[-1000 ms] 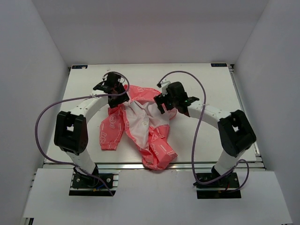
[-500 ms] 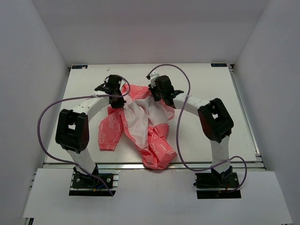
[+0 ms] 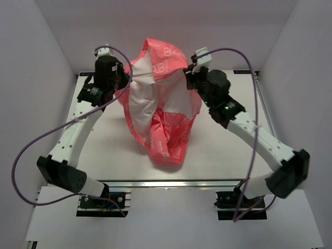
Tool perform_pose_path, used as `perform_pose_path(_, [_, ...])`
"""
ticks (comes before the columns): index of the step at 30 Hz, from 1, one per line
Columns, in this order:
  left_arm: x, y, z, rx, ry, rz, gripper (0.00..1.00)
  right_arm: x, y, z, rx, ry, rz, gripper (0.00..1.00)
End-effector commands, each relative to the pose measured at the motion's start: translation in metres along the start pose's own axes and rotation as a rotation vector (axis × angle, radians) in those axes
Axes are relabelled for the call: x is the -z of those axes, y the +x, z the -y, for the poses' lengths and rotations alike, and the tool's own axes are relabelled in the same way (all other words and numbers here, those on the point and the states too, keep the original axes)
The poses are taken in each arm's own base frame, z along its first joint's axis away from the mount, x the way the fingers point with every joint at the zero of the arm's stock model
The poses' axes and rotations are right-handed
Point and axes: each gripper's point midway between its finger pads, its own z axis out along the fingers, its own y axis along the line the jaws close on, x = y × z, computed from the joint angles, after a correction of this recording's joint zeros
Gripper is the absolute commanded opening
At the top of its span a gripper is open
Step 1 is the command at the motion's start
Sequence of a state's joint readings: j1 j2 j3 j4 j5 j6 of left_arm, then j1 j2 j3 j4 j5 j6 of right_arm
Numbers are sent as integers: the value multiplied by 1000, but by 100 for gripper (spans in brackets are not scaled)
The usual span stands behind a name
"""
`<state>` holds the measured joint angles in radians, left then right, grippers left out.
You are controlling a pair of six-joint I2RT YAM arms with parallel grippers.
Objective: Zip up the jacket
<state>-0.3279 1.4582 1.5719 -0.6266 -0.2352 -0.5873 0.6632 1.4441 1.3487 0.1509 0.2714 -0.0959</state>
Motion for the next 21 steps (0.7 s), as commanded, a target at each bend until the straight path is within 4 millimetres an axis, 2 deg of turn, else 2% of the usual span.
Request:
perform_pose_path(1, [69, -88, 10, -4, 36, 237, 0, 53, -109, 54, 10, 173, 238, 0])
perform_pose_path(2, [84, -100, 20, -12, 90, 265, 0, 77, -142, 55, 11, 156, 296, 0])
perform_pose_path(4, [123, -128, 37, -4, 191, 357, 0, 102, -174, 47, 22, 86, 366, 0])
perform_pose_path(5, [142, -141, 46, -3, 247, 395, 0, 128, -200, 45, 32, 45, 422, 0])
perform_pose_path(6, [168, -155, 51, 10, 296, 454, 0, 140, -214, 38, 33, -4, 459, 0])
perform_pose_path(7, [182, -160, 54, 11, 326, 480, 0, 153, -226, 37, 30, -26, 491, 0])
perform_pose_path(8, [198, -167, 56, 20, 353, 510, 0, 176, -247, 41, 25, -37, 543, 0])
perform_pose_path(10, [230, -176, 59, 35, 409, 559, 0, 197, -268, 44, 7, -51, 591, 0])
perform_pose_path(14, [270, -182, 68, 40, 512, 592, 0, 231, -291, 45, -11, -96, 619, 0])
perform_pose_path(17, [282, -184, 72, 52, 549, 599, 0, 241, -294, 40, -32, -141, 628, 0])
perform_pose_path(19, [288, -184, 78, 45, 587, 597, 0, 238, -291, 42, -45, -129, 606, 0])
perform_pose_path(21, [279, -184, 84, 51, 602, 584, 0, 219, -280, 49, -59, -66, 551, 0])
